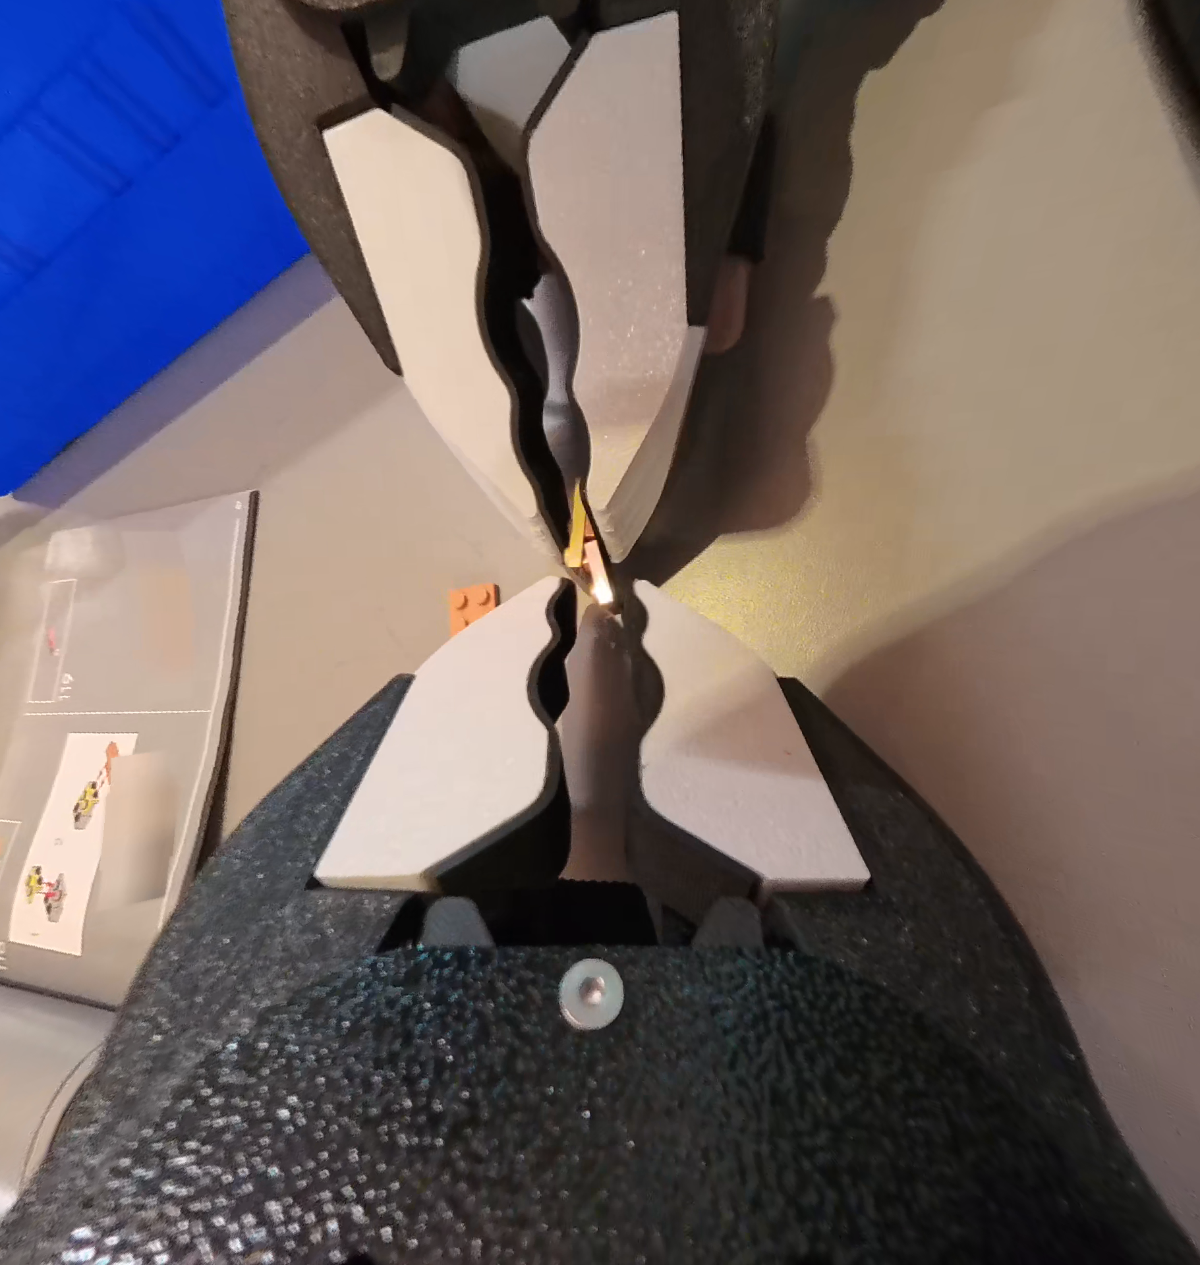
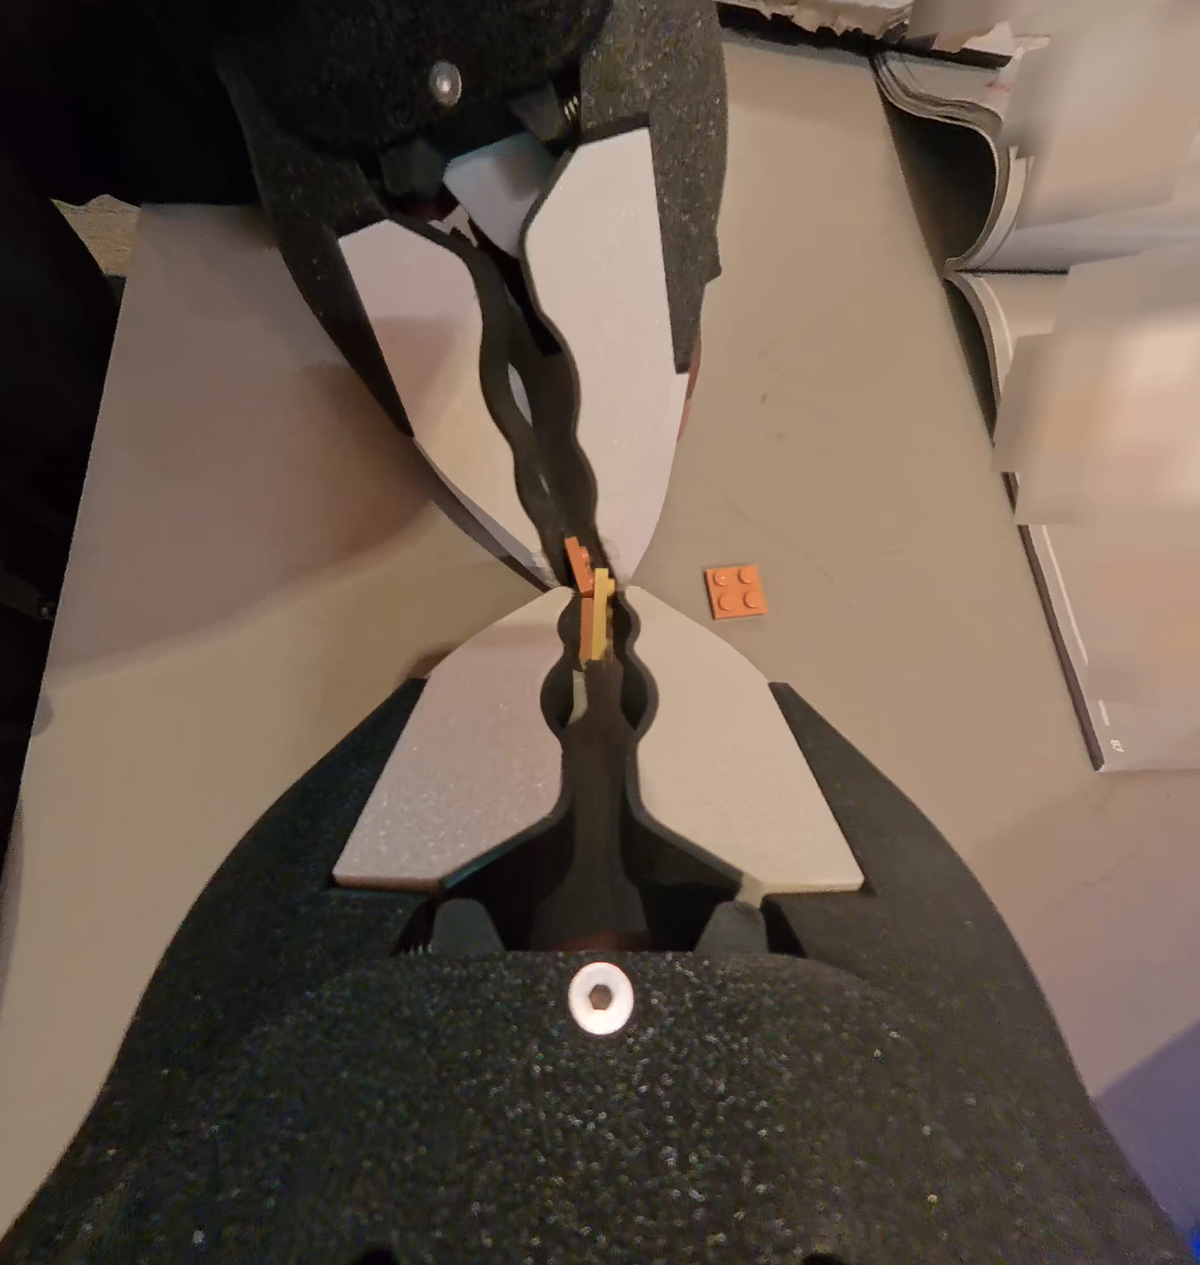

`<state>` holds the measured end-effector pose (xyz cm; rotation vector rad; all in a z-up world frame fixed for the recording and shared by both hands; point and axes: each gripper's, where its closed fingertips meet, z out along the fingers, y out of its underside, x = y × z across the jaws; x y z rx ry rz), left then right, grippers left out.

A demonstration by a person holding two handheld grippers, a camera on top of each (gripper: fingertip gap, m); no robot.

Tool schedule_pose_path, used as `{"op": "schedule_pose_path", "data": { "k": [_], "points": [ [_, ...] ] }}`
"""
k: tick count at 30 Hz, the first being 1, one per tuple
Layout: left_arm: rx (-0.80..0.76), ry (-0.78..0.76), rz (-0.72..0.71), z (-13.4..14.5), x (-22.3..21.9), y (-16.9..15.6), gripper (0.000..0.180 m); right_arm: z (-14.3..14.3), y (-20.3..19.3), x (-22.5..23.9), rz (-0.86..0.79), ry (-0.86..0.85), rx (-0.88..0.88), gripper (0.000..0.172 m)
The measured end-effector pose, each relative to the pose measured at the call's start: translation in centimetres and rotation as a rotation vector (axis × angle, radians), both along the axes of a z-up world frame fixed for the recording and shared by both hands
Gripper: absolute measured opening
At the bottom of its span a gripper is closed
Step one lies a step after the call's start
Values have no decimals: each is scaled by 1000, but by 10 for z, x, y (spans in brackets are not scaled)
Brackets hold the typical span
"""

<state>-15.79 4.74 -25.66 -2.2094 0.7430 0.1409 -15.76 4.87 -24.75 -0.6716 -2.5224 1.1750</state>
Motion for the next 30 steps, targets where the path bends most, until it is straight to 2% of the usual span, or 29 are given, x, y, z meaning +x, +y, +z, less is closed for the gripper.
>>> {"op": "schedule_pose_path", "data": {
  "k": [9, 14, 30],
  "points": [
    [-41, 53, -11, -4, -1, -2, 6, -5, -2, 2, 17, 0, 36, 10],
    [-70, 127, -14, -6, -2, -4, 5, -8, -3, 2, 18, -3, 62, 11],
    [-127, 231, -7, -6, -4, -4, 5, -8, -4, 1, 13, -3, 64, 11]
  ]
}}
